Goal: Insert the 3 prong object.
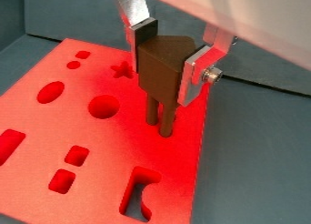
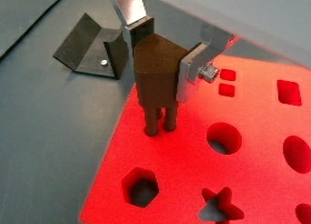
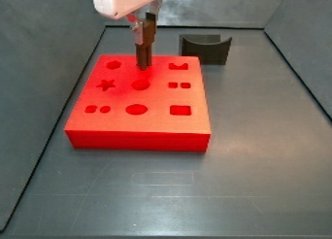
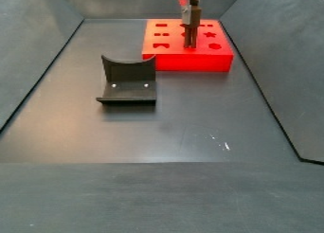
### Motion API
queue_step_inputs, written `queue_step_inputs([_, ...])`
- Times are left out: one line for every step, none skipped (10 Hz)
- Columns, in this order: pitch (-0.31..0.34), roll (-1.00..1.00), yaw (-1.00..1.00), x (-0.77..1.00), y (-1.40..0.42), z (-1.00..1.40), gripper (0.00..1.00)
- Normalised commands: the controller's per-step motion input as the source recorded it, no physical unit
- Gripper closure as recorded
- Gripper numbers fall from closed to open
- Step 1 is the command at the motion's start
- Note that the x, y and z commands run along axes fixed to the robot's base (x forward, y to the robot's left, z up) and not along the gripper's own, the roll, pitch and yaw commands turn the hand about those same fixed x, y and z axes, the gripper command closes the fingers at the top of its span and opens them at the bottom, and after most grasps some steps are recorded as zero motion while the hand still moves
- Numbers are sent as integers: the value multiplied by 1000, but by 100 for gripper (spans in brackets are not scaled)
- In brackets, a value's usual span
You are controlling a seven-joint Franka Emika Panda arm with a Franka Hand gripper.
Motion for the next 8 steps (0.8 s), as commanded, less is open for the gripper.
queue_step_inputs([0, 0, 0, -131, 31, -463, 100])
queue_step_inputs([10, -61, 0, -103, 109, -786, 100])
queue_step_inputs([10, -90, 0, -69, 154, -920, 100])
queue_step_inputs([0, -101, 0, -29, 129, -923, 100])
queue_step_inputs([0, -87, 0, 0, 91, -929, 100])
queue_step_inputs([0, -61, 0, 0, 0, -869, 100])
queue_step_inputs([0, -1, 0, 0, 0, -763, 100])
queue_step_inputs([0, 0, 0, 100, -114, -589, 100])
